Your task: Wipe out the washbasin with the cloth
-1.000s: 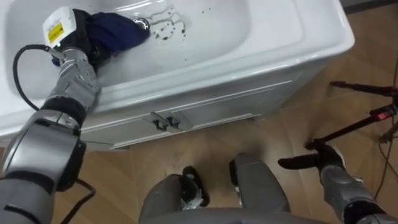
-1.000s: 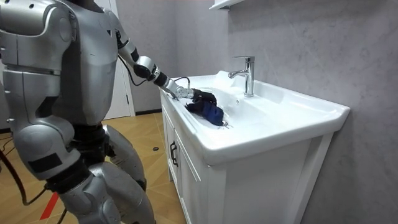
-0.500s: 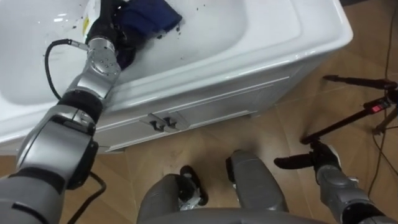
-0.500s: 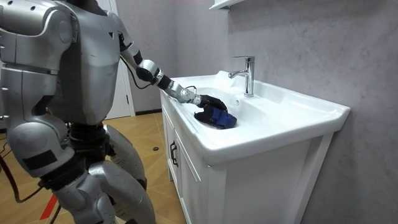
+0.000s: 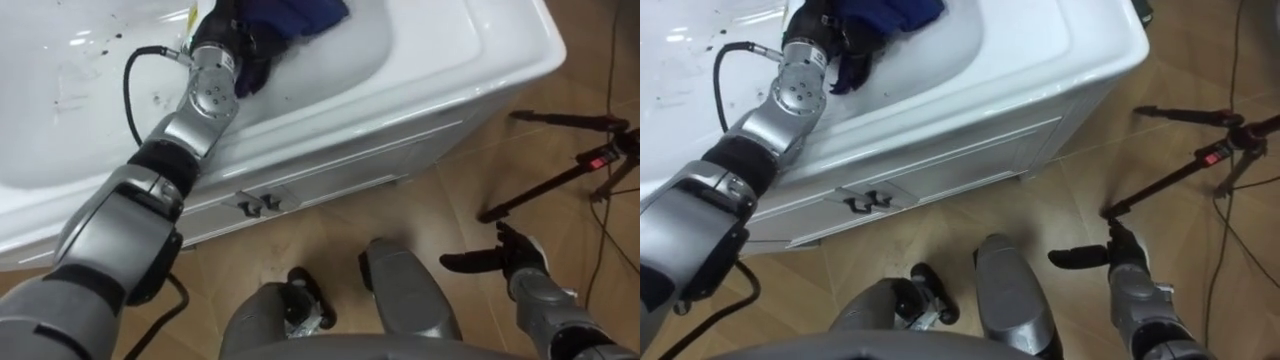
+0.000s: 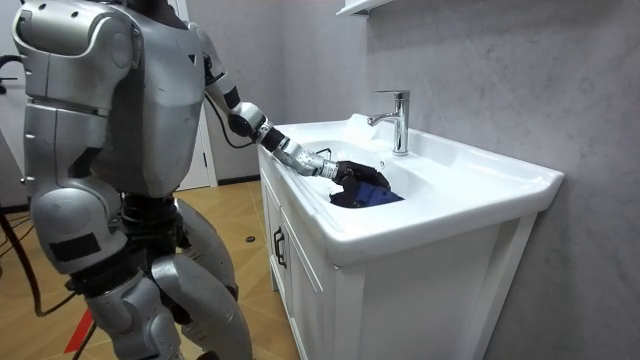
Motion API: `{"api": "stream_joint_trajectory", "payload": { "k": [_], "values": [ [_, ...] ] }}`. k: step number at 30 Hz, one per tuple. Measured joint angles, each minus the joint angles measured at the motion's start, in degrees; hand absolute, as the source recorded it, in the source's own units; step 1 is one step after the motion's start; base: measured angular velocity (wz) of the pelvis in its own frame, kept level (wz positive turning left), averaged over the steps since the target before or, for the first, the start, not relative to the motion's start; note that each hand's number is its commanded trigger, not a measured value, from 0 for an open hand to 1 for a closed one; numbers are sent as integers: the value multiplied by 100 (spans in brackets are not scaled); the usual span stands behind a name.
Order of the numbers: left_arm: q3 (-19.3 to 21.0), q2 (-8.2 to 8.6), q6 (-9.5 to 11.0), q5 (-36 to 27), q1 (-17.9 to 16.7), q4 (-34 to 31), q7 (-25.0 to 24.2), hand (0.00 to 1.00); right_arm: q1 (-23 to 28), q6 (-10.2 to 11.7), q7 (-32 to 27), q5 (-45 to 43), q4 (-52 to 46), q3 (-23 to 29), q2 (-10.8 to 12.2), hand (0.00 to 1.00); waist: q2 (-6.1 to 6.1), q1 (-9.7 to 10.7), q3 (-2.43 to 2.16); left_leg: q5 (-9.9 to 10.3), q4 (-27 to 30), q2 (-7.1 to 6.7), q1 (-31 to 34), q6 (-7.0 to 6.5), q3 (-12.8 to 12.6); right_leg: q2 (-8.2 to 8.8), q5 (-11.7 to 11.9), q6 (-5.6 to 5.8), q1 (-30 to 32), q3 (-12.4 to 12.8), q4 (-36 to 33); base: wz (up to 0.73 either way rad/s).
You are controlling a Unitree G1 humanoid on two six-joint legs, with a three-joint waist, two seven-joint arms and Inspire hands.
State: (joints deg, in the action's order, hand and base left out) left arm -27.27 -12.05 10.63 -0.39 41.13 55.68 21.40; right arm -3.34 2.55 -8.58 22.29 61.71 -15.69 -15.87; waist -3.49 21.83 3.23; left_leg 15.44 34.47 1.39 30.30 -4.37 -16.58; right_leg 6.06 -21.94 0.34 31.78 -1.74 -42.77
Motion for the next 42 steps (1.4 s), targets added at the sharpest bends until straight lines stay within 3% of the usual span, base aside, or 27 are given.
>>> {"api": "stream_joint_trajectory", "payload": {
  "k": [6, 11, 16, 24, 30, 35, 39, 42],
  "values": [
    [-196, 0, 3, 10, 34, -144, 190, 100, -4, 0, 2, -12, -6, -64, -2, 0, -73, -1, -22, 14, 3, 8, 40, -26, -62, 16, 9, 17, 49, 6, -7, 0],
    [-332, 2, 3, 18, 33, -309, 368, 100, 24, 4, -1, -15, -135, -53, -26, 0, -160, 0, 16, 15, -19, 6, 44, -27, -67, 22, 10, 21, 55, 1, -3, 0],
    [-453, 20, 3, 119, 40, -339, 520, 100, 1, 51, -1, -51, -182, -55, -33, 0, -235, 0, 15, 14, -43, -3, 43, -28, -101, 52, 9, 22, 63, -18, -3, 0],
    [-453, 53, 6, 520, 3, -328, 634, 100, 20, 46, 26, -36, -176, -52, -54, 0, -166, -4, 55, 17, -88, 28, -68, -50, -353, 87, -6, 50, 20, 25, 18, -1],
    [-456, 62, 143, 791, -131, -51, 653, 100, 54, 13, 123, -58, -146, -37, -69, 0, -132, 4, 71, 23, -195, 62, -271, -52, -444, 84, -3, 47, -185, -9, 126, -3],
    [-454, -92, 206, 1296, -271, -3, 641, 100, 20, -17, 218, -167, -157, 131, -96, 0, -152, -4, 65, 30, -209, 113, -384, -37, -507, 27, 4, 40, -315, 4, 221, -3],
    [-442, -288, 250, 1812, -605, -3, 506, 100, -35, -8, 231, -580, 37, 280, -128, 0, -207, -33, 62, 56, -342, 120, -667, 11, -528, -23, 27, 17, -604, 8, 379, -8],
    [-443, -425, 306, 2235, -878, -18, 463, 100, -9, 37, 237, -642, 94, 437, -166, 0, -305, -52, 36, 54, -429, 112, -843, 36, -535, -41, 28, 16, -781, 10, 480, -3]
  ]
}}
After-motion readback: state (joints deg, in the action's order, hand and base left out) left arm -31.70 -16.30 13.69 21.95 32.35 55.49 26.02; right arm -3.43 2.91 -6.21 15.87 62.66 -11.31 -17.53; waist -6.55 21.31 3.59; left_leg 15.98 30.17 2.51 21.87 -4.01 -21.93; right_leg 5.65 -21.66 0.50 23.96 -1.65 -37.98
